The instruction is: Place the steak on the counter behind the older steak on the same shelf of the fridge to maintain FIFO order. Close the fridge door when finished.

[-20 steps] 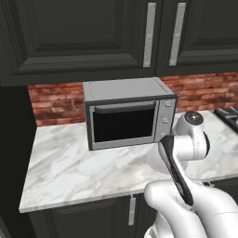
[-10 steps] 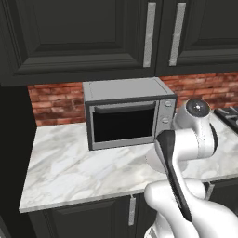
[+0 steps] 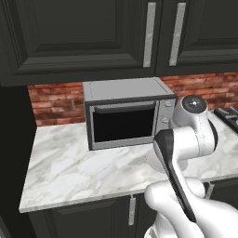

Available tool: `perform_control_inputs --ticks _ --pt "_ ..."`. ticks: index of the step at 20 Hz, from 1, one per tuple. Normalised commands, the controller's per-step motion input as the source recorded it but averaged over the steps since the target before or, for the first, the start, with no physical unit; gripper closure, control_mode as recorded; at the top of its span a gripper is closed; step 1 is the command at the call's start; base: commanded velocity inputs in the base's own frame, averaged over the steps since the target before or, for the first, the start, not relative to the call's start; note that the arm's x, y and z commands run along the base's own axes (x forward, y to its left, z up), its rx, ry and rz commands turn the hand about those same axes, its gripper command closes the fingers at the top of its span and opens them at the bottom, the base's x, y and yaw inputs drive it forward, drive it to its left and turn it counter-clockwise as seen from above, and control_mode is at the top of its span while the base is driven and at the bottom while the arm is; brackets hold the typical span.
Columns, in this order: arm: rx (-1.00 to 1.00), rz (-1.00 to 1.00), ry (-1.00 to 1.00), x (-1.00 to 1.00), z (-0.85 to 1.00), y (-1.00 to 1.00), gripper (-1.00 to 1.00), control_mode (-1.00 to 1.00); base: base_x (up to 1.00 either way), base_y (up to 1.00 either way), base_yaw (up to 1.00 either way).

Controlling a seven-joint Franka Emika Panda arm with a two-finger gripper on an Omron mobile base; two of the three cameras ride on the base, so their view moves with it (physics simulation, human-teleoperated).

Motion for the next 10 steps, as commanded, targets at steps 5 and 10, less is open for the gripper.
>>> perform_control_inputs --ticks 5,10 --pt "0.0 0.0 0.0 -0.09 0.0 0.0 1.0 -1.0 0.0 0.0 0.0" --pt "0.0 0.0 -0.01 -0.16 0.0 0.0 1.0 1.0 -0.79 0.0 0.0"
